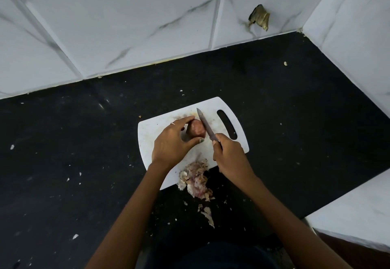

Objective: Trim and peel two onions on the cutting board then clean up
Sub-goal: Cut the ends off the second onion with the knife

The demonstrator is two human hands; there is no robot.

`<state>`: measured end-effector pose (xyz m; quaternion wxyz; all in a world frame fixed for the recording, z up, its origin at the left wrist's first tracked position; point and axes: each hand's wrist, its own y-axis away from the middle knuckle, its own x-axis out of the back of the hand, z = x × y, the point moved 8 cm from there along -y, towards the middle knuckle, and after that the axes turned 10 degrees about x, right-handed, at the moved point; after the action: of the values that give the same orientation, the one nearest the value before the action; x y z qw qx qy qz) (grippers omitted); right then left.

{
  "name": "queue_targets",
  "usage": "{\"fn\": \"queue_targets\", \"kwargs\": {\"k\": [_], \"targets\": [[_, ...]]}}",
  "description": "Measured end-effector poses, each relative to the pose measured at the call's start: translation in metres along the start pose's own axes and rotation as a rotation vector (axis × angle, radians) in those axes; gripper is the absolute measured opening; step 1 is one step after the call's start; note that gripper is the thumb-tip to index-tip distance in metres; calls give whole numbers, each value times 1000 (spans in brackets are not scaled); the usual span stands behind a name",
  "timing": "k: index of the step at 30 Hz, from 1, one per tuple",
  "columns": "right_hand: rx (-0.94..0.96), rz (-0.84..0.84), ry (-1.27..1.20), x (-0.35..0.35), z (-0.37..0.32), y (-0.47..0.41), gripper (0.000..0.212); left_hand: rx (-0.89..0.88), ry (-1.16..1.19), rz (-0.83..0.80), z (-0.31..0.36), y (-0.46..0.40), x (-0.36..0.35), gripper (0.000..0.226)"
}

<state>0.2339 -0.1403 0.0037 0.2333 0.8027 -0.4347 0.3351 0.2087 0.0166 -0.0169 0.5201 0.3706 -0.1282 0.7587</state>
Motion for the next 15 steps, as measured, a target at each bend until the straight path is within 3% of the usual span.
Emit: {"fn": "queue_targets", "kwargs": {"k": [10, 15], "targets": [[-56, 12, -52, 3, 5, 3, 25, -87, 70, -59, 14, -7, -3, 65], [-15, -4, 102, -1, -6, -4, 26, -56, 160, -36, 9, -7, 1, 63]]}}
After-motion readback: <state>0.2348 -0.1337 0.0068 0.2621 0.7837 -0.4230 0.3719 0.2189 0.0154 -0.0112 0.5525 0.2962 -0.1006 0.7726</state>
